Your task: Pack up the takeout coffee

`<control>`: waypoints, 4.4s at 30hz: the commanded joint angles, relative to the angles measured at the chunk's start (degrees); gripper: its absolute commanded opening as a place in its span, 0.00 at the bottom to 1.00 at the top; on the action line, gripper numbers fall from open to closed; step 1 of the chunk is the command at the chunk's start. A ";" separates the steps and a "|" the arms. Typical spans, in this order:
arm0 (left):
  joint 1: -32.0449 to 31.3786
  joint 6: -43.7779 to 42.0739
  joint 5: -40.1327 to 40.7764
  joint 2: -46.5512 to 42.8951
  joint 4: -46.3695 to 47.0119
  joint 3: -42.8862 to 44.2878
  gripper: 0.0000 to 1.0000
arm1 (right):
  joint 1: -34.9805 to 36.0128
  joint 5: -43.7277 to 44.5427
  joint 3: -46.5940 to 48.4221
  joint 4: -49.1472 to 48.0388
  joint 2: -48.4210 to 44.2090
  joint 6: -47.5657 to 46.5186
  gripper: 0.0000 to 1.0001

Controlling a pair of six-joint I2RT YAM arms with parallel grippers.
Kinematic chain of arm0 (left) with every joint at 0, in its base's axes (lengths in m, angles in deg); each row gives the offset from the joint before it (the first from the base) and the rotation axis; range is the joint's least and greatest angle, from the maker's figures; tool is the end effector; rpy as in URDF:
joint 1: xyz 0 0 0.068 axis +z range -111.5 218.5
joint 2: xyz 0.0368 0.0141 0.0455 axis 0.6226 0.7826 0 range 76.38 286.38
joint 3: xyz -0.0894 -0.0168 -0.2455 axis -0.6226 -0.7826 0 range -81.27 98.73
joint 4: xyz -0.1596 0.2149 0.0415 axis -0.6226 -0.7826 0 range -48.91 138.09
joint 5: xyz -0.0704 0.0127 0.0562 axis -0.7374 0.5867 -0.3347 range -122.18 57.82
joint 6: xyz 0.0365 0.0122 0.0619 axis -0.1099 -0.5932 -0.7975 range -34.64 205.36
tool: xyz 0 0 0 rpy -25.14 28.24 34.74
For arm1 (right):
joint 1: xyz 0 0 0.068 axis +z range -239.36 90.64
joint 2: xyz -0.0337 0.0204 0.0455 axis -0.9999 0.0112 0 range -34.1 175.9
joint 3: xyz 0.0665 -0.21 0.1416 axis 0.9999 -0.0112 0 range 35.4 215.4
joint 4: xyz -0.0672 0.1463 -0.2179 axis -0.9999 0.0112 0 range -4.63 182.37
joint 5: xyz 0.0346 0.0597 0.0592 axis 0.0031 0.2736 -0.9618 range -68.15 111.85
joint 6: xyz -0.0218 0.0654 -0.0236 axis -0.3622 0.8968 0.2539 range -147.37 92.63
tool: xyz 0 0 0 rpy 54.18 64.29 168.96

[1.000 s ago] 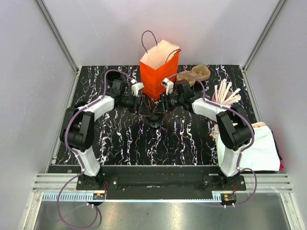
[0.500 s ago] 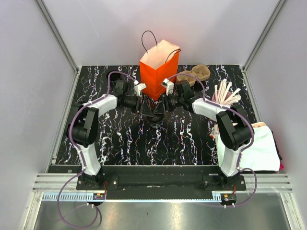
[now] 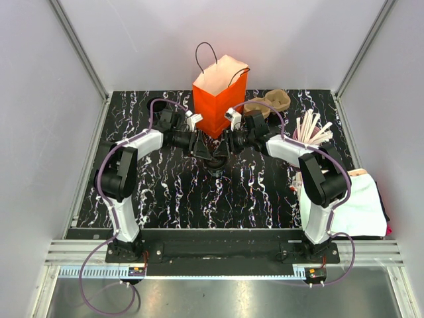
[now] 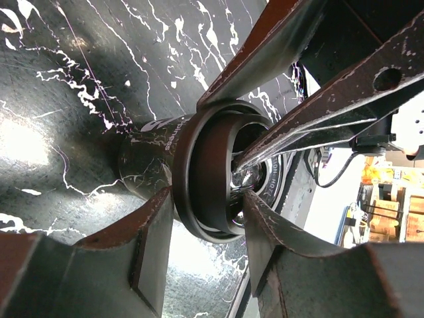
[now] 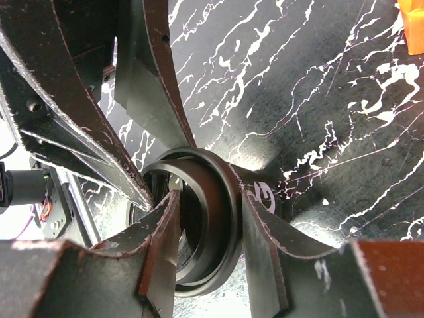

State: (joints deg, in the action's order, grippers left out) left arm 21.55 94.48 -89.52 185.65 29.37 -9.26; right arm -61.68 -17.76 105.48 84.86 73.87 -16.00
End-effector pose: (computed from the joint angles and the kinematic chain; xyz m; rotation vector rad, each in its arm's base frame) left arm 0.3701 -0.1661 0.1569 0.5678 2.3819 -1.4532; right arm 0.3646 0.2348 0.1713 -0.7153 2.1686 1.1347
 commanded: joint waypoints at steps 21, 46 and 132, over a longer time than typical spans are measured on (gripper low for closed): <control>-2.39 -1.04 6.98 4.02 1.84 0.24 0.21 | 0.79 -4.68 9.90 4.12 -1.18 2.60 0.59; -2.56 -3.85 6.54 0.50 1.76 -0.38 0.55 | -7.99 24.93 -5.22 9.32 -18.23 -51.79 0.69; 22.92 -25.39 4.69 -26.56 -13.45 -3.44 0.99 | 11.34 20.20 48.54 66.76 12.17 -25.97 0.00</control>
State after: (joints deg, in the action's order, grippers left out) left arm 41.75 69.90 -88.63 162.96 11.95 -8.98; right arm -53.37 2.54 146.51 139.41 80.73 -47.01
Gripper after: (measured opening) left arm 0.987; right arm 0.021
